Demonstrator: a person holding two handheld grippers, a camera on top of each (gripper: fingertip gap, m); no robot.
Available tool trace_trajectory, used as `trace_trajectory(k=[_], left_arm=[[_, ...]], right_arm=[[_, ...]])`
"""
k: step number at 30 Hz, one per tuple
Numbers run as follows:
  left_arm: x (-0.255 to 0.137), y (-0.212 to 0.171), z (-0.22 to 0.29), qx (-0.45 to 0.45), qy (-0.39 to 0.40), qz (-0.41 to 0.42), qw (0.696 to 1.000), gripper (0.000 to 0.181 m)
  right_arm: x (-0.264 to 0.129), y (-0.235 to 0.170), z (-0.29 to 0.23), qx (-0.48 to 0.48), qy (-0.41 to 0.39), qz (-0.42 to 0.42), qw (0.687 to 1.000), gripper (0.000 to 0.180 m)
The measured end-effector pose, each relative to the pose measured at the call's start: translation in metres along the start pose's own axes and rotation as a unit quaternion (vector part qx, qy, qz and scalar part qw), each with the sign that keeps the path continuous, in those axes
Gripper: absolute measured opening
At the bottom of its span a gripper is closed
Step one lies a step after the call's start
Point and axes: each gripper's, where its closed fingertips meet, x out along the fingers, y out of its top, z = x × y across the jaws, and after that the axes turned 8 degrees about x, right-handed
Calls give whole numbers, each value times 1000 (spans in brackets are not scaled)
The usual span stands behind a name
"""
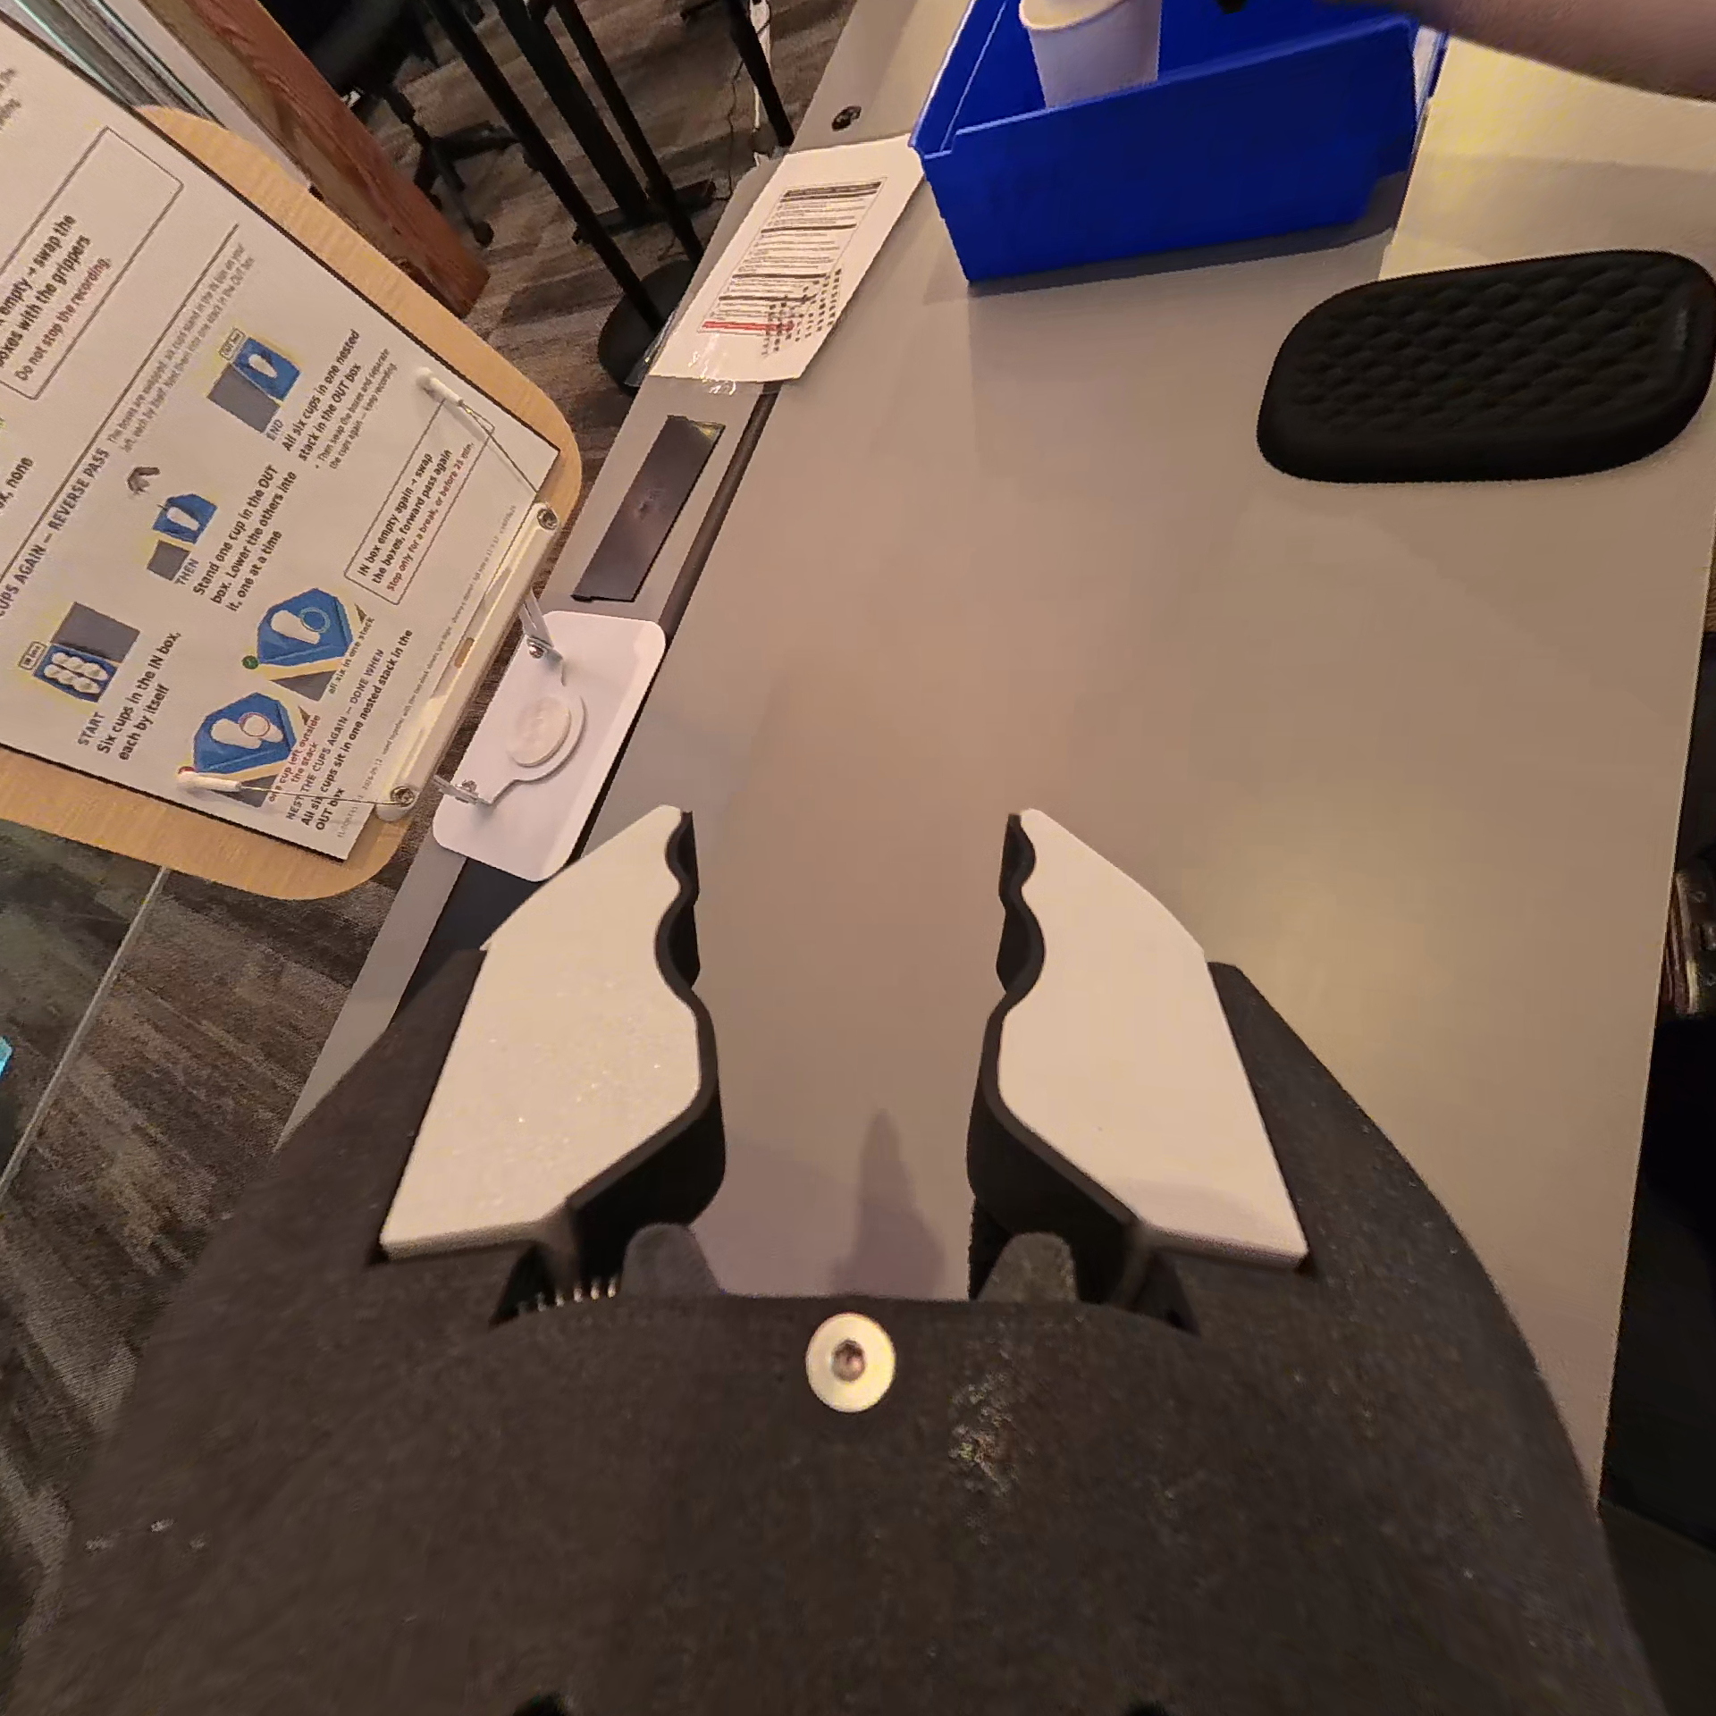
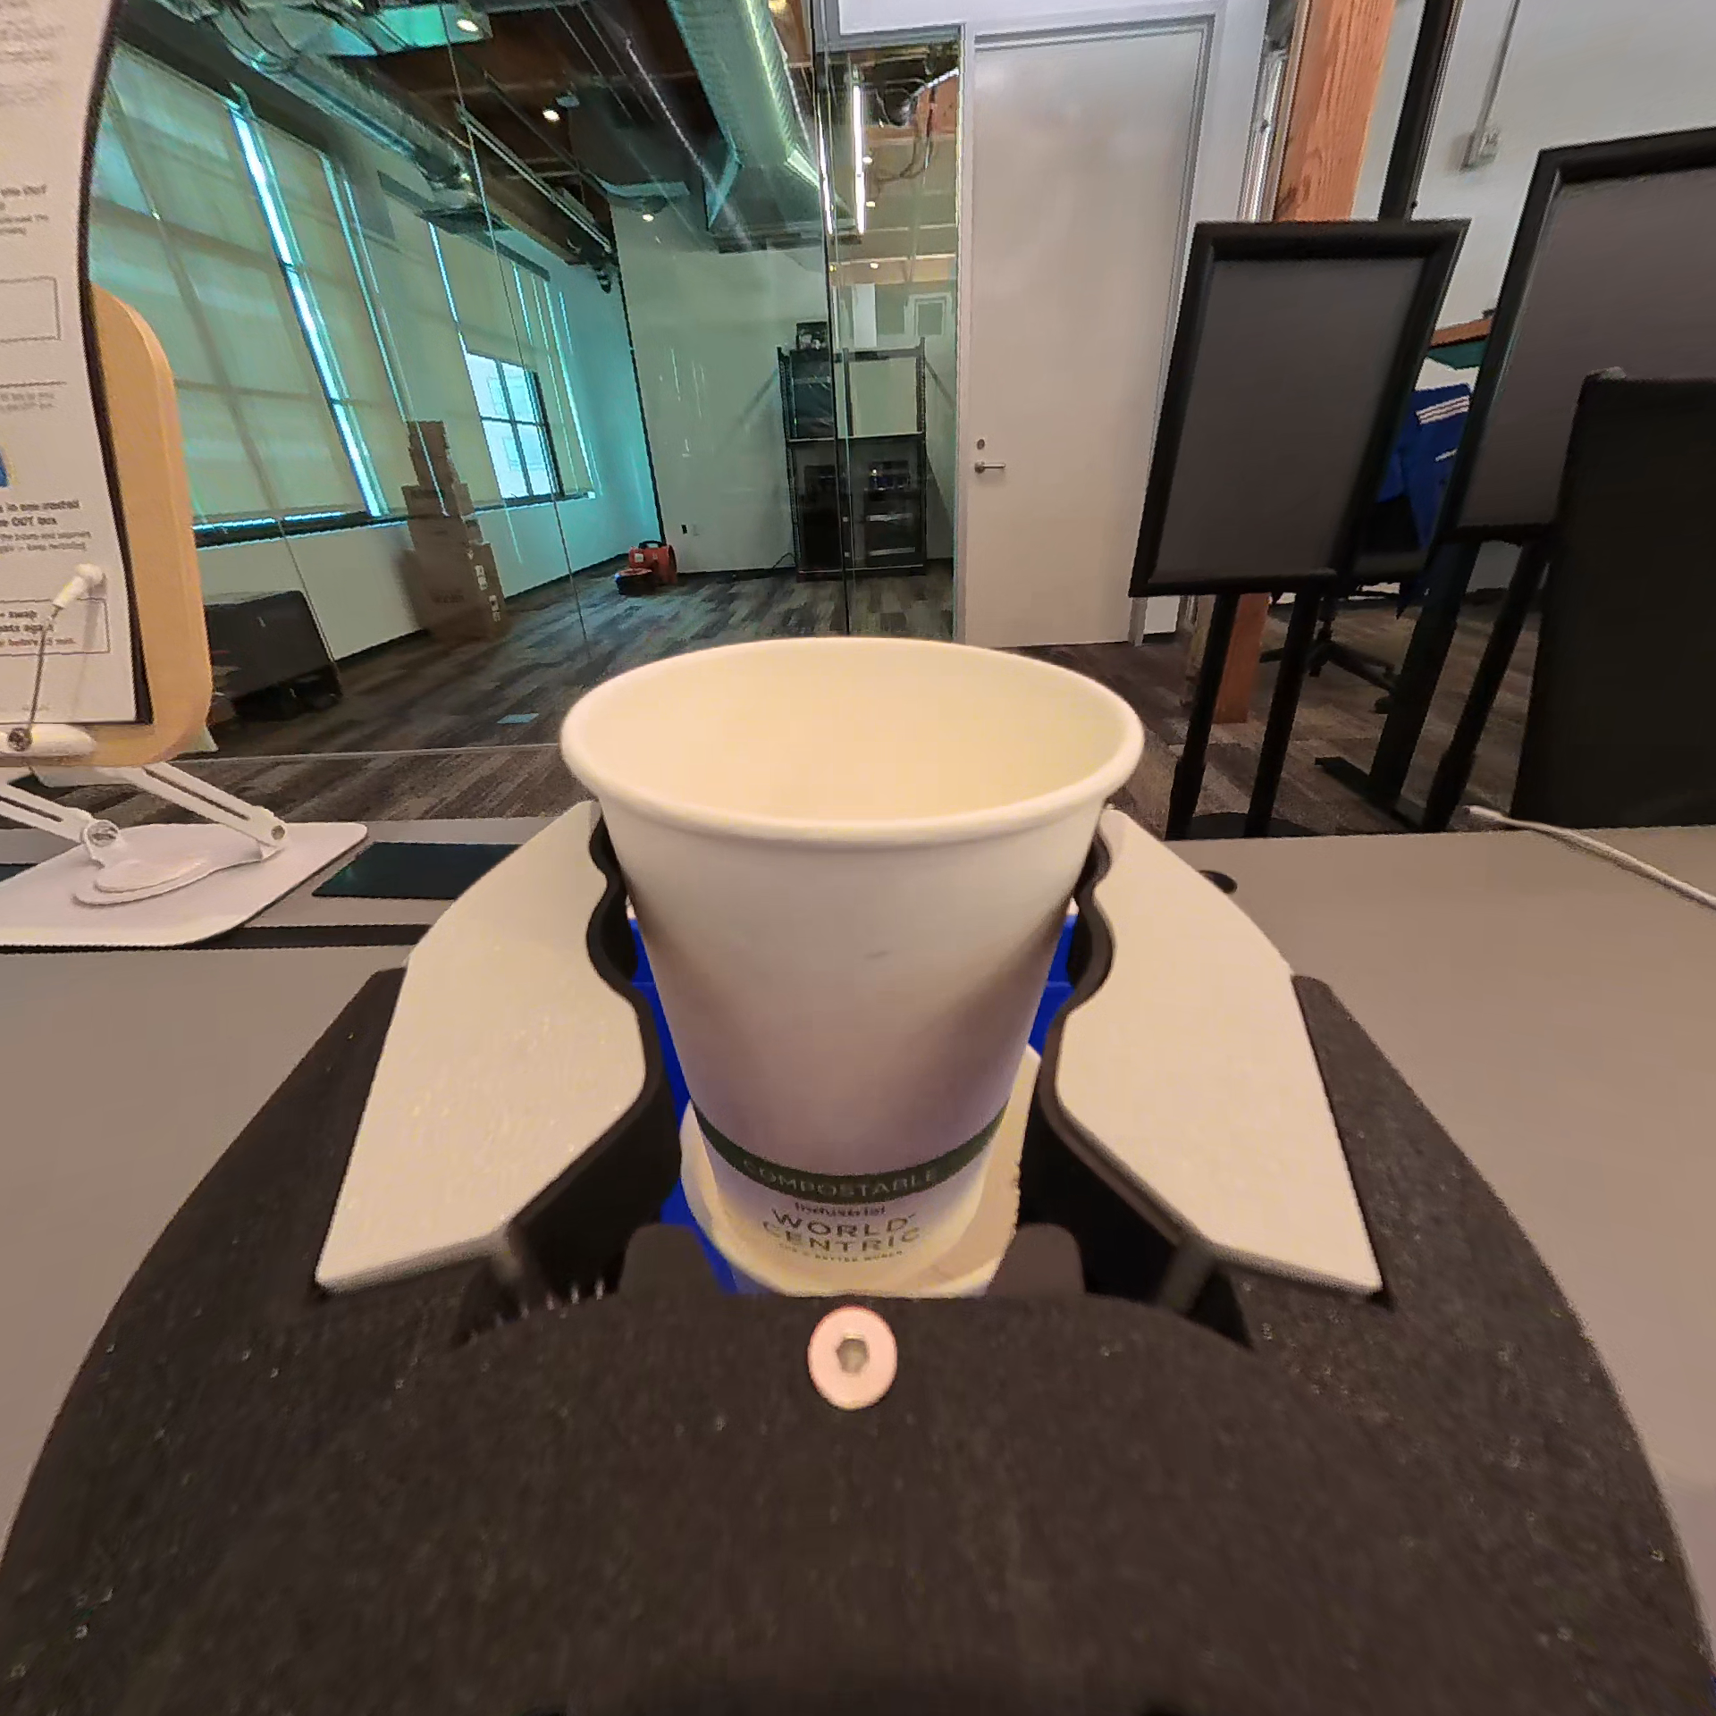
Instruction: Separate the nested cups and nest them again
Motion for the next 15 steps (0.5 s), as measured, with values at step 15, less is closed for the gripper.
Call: trace_trajectory(k=[15], left_arm=[[2,0,5,1,-14,1,1000,62]], right_arm=[[-9,-53,6,-29,-21,-126,991,96]])
